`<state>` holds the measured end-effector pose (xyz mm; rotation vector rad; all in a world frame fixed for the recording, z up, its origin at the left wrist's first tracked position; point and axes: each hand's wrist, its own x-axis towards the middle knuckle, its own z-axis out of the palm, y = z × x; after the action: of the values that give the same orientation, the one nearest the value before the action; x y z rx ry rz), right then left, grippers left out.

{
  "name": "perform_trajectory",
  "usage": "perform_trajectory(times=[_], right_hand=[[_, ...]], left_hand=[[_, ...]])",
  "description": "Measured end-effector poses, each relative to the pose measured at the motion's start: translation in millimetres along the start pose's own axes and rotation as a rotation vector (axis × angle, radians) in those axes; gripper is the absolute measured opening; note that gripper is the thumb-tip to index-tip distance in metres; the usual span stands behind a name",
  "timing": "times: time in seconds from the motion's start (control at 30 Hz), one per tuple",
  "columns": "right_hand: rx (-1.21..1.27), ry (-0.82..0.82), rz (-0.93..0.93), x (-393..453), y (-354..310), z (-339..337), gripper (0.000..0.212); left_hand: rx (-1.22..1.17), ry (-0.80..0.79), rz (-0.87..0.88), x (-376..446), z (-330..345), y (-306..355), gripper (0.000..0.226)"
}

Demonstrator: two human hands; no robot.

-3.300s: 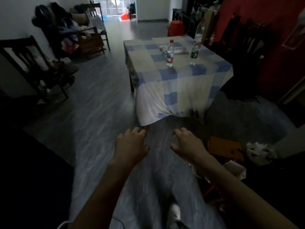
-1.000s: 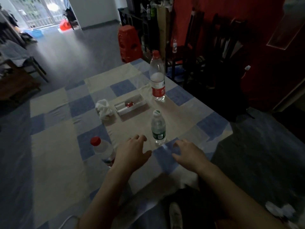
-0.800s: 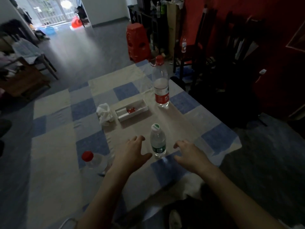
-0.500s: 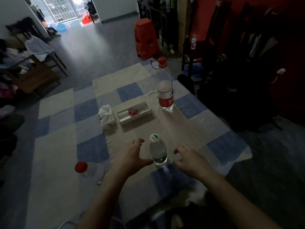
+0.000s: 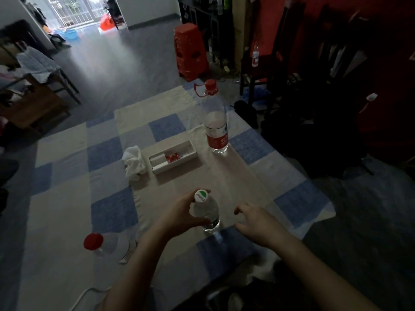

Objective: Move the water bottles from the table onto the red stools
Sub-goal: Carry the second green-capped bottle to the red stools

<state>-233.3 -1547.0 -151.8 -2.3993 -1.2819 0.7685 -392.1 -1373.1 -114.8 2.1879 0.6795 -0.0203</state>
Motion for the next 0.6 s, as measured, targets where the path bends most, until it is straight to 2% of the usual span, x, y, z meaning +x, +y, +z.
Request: perform_trajectory(times=[0.17, 0.33, 0.6], right_hand=[[-0.002, 0.002, -0.012, 2, 6, 5, 0.037], [0.048, -0.016, -0.052, 0, 11, 8, 0.043], [0.293, 0.089, -0.131, -2, 16, 9, 0.048]], left_hand=[[0.002, -0.005, 0.032, 5, -4, -2, 0.061], [0.126, 0.025, 0.146, 4, -9, 10, 0.053], [0.189, 0.110, 0.222, 2, -35, 49, 0.052]])
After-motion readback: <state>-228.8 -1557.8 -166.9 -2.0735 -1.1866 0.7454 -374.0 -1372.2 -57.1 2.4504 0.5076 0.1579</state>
